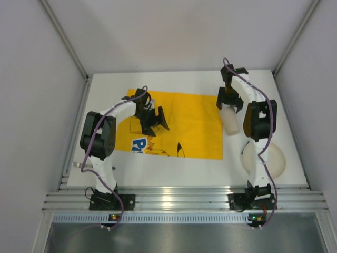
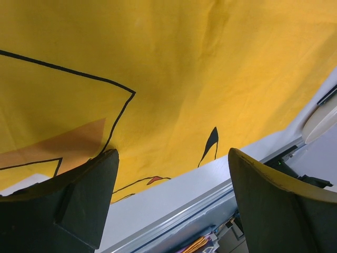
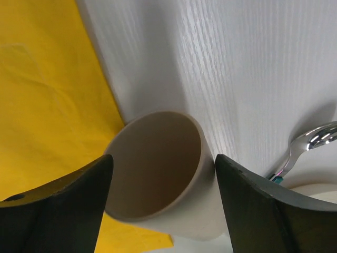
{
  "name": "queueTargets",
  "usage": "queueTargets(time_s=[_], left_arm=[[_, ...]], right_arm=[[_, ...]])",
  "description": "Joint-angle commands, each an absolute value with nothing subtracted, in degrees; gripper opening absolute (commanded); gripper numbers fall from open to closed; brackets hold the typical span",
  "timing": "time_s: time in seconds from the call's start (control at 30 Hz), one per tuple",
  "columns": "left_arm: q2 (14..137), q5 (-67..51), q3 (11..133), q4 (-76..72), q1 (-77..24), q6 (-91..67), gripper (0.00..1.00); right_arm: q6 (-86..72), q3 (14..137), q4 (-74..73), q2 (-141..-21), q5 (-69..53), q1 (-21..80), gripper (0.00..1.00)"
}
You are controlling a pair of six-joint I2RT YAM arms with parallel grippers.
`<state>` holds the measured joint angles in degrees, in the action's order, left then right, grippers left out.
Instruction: Set the dinner table for one person
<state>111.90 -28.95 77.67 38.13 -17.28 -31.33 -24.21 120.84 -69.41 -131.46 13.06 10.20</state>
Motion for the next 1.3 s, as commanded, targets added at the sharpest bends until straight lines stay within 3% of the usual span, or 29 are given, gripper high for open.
queueTargets(time_s=[0.0,0.07,0.17,0.2,0.3,0.83,1.07,1.27], left_arm=[[110.21,-30.06,77.61,36.04,-17.05,-30.5,0.9],[110.39,-30.23,77.61,36.04,-17.05,-30.41,0.9],[110.83,-30.41,77.78,36.04,-17.05,-30.24,0.9],[111.0,-30.41,77.78,35.95,-17.05,-30.23,0.9],[111.36,-30.41,77.87,35.95,-17.05,-29.97,0.9],[110.92,-27.86,79.36,37.27,-16.35,-28.65,0.89],[109.52,-25.84,81.83,38.76,-16.0,-29.18,0.9],[106.0,-22.24,80.69,38.23,-15.82,-29.79,0.93]], right_arm=[[-23.29,115.16,-70.67,-124.73,13.89,10.28,0.76],[-23.29,111.9,-69.79,-123.06,13.54,10.28,0.69],[-23.29,110.66,-69.87,-122.17,13.54,10.2,0.43],[-23.29,110.65,-70.05,-121.91,13.54,10.2,0.25],[-23.03,111.44,-71.36,-121.2,13.1,10.28,0.0],[-22.76,124.1,-78.41,-113.83,11.7,10.37,0.0],[-23.9,103.93,-59.79,-97.24,7.91,11.95,0.0],[-24.96,91.25,-41.86,-91.32,4.93,14.5,0.0]])
